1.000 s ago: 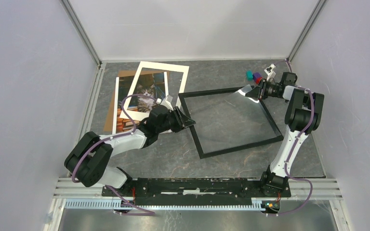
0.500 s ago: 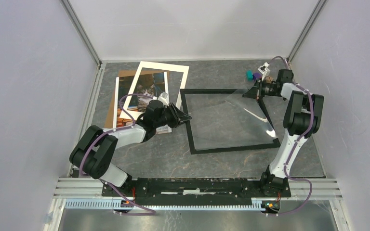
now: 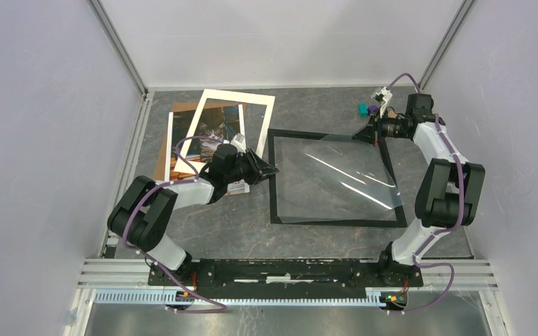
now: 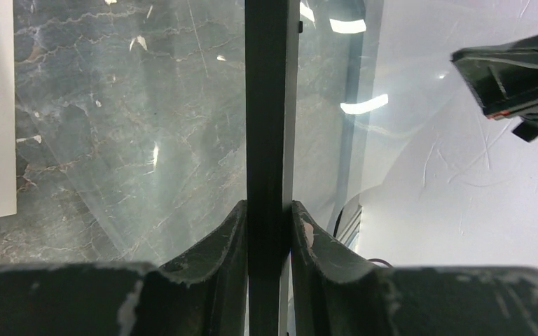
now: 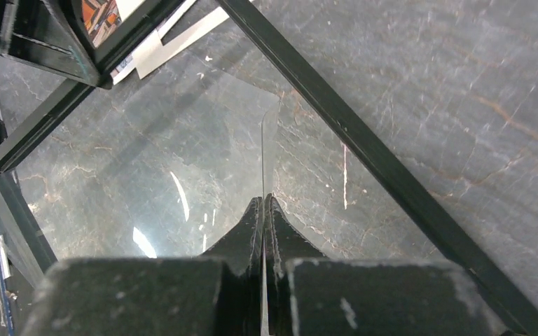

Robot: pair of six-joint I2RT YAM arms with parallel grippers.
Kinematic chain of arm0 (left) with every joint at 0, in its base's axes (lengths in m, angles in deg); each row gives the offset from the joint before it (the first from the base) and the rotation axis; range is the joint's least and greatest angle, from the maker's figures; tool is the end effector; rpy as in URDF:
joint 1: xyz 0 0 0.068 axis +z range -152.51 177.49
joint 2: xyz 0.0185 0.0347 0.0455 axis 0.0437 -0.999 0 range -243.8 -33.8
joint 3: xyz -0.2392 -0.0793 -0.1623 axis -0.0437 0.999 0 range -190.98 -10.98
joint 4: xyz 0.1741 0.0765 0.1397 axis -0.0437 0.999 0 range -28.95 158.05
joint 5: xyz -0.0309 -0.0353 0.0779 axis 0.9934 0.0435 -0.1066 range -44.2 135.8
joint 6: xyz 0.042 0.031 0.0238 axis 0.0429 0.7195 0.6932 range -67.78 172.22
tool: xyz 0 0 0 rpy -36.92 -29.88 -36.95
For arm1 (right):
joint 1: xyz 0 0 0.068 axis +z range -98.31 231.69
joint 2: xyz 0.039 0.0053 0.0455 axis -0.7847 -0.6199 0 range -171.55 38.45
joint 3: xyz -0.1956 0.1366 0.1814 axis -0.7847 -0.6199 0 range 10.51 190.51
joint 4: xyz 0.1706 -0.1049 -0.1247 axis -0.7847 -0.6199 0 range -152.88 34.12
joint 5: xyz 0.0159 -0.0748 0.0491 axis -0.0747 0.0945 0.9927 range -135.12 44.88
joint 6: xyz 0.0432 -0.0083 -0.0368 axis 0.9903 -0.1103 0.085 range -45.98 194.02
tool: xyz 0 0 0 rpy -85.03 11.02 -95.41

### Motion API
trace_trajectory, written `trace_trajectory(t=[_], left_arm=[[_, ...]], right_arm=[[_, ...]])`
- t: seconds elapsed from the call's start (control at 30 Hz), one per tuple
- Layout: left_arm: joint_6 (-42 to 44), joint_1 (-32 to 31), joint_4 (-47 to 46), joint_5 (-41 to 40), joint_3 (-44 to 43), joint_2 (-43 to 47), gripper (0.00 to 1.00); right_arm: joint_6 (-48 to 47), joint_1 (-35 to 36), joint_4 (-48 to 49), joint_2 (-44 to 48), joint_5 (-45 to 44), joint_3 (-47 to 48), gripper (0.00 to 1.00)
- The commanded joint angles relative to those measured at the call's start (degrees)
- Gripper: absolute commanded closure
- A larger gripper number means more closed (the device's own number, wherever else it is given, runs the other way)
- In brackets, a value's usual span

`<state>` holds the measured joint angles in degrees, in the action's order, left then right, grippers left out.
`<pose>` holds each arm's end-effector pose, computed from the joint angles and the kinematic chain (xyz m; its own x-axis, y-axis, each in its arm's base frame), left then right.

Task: Put the photo into the frame

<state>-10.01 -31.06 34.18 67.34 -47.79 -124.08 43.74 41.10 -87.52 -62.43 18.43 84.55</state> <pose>0.2556 -0.1561 0.2161 -0.8317 -0.4844 -0.2712 -0.0064 0.4968 -0.8679 0.3451 -0.0276 0.2768 -0.5329 -0.1289 -0.8363 -0.7492 0.5314 0.3954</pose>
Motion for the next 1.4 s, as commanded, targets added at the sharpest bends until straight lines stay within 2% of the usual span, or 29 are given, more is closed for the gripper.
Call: trace_trajectory(t=[0.0, 0.27, 0.43, 0.57, 0.63, 0.77, 0.9, 0.97, 1.07, 1.13, 1.23, 1.37], left_arm=[[-3.38, 0.74, -5.58, -0.75, 1.31, -0.67, 0.81], [-2.43, 1.13, -6.12, -3.92, 4.33, -1.1, 0.82], [-0.88, 1.05, -7.41, -5.51, 5.16, -3.92, 0.82], [-0.83, 0.85, -8.66, -6.51, 5.01, -6.14, 0.77], [-0.86, 0.82, -7.2, -6.83, 4.57, -6.61, 0.69], [-0.28, 0.32, -2.05, -8.94, 4.5, -4.02, 0.39], [3.2, 0.25, 6.61, -10.35, 4.14, 1.89, 0.16], [5.3, 0.27, 11.42, -10.8, 3.96, 5.75, 0.1], [9.31, 0.36, 16.47, -10.33, 3.9, 12.71, 0.1], [12.85, 0.64, 16.69, -7.19, 3.64, 17.19, 0.12], [17.3, 1.13, 17.3, -2.37, 1.51, 24.18, 0.12], [22.04, 1.7, 24.73, -3.87, -3.94, 32.44, 0.11]], right_arm=[[2.4, 2.22, 0.75, 6.83, -2.5, -0.02, 1.0], [19.56, 2.8, -0.68, 8.88, -12.66, 8.52, 1.0], [25.9, 3.47, -4.26, 13.38, -25.59, 11.61, 1.0], [29.36, 4.9, -5.61, 16.2, -27.82, 15.7, 1.0], [30.19, 6.49, -7.1, 16.85, -29.22, 19.23, 1.0], [30.19, 9.54, -13.41, 16.38, -31.89, 29.16, 1.0], [31.59, 11.4, -16.0, 15.99, -30.93, 35.37, 1.0], [33.35, 12.99, -15.01, 16.61, -29.35, 35.81, 1.0], [35.98, 15.14, -13.31, 17.18, -26.41, 37.07, 1.0], [38.39, 16.32, -11.11, 17.83, -23.53, 37.4, 1.0], [47.21, 18.33, -0.4, 19.89, -18.29, 33.46, 1.0], [60.45, 22.3, 14.93, 20.35, -13.77, 29.62, 1.0]])
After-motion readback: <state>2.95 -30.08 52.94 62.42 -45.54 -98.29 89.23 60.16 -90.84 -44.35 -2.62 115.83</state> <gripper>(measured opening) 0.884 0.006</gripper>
